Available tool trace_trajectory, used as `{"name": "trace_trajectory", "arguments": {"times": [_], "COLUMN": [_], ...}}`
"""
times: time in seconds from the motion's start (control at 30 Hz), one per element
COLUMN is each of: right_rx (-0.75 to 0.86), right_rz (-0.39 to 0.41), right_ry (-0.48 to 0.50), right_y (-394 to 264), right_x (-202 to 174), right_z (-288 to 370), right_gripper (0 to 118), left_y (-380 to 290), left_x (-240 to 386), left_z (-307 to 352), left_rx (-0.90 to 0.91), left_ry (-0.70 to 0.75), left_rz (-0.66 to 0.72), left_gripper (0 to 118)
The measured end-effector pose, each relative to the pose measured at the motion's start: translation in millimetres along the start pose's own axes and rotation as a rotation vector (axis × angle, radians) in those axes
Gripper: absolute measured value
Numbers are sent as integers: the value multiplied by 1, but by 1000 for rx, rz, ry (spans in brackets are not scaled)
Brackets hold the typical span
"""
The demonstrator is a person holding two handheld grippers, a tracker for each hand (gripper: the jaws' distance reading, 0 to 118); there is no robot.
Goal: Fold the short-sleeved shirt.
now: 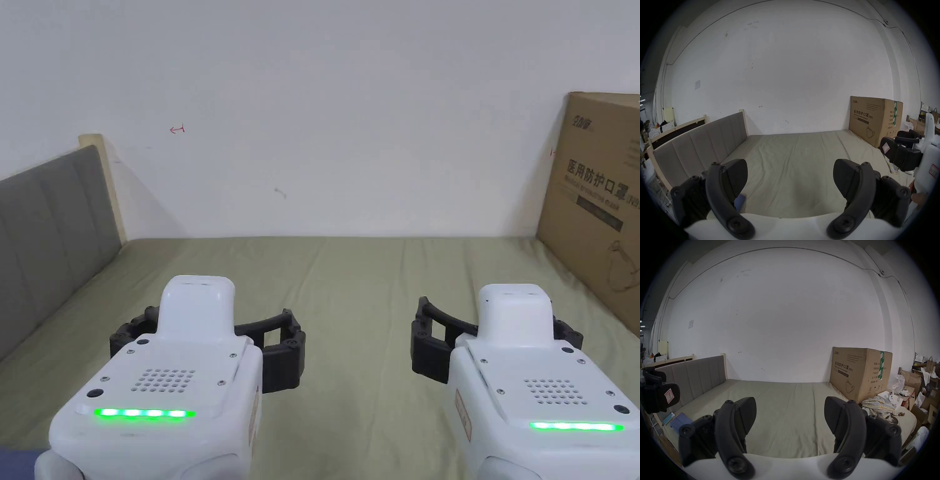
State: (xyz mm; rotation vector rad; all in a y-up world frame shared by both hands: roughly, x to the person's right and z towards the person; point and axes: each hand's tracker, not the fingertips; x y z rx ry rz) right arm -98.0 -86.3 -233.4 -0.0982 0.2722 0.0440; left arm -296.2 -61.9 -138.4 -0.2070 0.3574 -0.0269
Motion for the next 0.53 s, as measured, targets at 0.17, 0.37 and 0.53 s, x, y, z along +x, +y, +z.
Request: {"name": "trace_trajectory", "arguments": {"times": [0.17,0.37,0.53], "right_rx": [-9,-7,-13], "right_rz": [0,20,11], "right_ry": [5,-1,1], "right_y": [-1,-3,-3], "right_x": [0,-1,-1], "right_z": [0,0,-1], "right_gripper": [93,93,93], "left_y": [-3,0,-1], "left_x": [3,-1,0], "left_z": [3,1,1], "left_rx": [39,35,39], "left_ry": [18,23,33], "left_rz": [-42,-15,-25], "left_gripper": [109,109,109]}}
